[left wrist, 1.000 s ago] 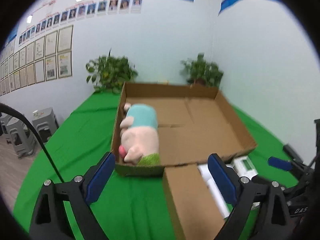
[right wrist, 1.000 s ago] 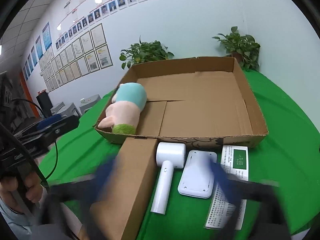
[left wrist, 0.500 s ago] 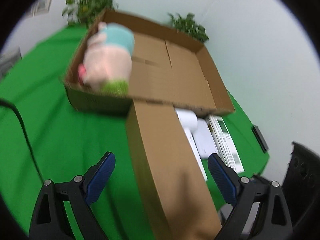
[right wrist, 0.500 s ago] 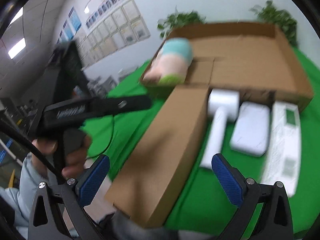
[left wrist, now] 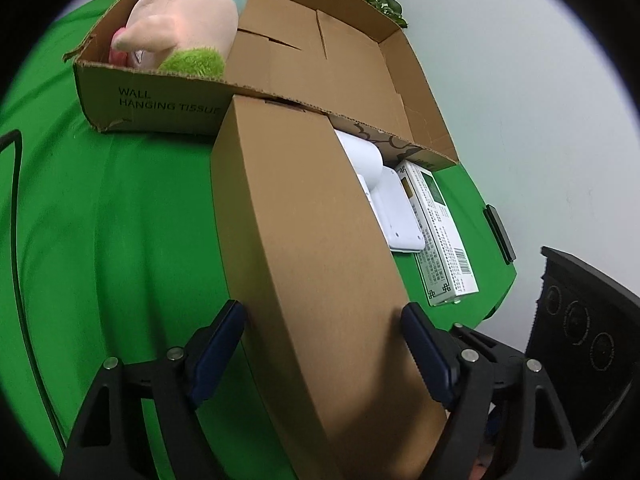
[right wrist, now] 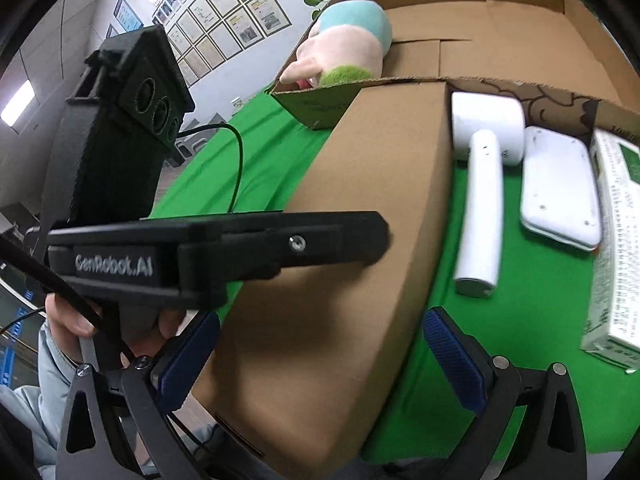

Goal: Organize objects
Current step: 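Grasp the long cardboard box end with the left gripper and lift it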

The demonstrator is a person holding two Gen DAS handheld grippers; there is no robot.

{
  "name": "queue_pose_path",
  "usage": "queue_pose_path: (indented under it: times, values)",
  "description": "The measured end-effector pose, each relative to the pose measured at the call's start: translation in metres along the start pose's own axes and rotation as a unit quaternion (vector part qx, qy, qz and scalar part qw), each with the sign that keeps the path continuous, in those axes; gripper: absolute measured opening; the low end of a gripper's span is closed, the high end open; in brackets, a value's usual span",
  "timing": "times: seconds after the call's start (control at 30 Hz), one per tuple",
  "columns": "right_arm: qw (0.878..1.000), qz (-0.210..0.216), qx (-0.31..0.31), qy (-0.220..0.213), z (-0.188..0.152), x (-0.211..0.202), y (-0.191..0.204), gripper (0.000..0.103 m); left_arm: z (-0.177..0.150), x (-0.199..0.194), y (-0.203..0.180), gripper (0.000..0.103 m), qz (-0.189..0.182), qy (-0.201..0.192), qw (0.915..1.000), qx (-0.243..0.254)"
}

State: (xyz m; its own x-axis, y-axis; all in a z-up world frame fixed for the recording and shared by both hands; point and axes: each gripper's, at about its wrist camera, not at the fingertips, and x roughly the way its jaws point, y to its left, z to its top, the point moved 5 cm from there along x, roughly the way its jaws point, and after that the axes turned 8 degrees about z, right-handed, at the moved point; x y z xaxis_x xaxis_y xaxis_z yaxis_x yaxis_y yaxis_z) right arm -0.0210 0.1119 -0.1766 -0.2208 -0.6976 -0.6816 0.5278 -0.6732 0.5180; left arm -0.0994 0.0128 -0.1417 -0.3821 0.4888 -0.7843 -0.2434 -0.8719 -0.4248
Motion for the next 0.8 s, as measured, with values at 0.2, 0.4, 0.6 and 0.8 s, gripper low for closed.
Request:
queue_pose_path:
  times: [0.2,0.4,0.6,0.8]
  values:
    - [1.0,-0.018,-0.003,0.0,-0.004,0.0,0.006,0.103,-0.011,-0.005,0.0,0.079,-0.009,0.002,0.9999,-0.01]
    - [1.0,-0.018,-0.007,-0.001,-0.006,0.0,0.011,0.103,-0.014,-0.009,-0.002,0.075,-0.003,0.001,1.0,-0.004]
    - [1.0,-0.019,-0.016,-0.01,-0.011,-0.003,0.019,0.101,-0.019,-0.016,-0.008,0.073,0.01,-0.011,0.9998,0.015]
    - [0.999,-0.01,-0.021,-0.036,-0.01,-0.011,0.03,0.1,-0.015,-0.036,-0.013,0.068,0.031,-0.044,0.9981,0.03]
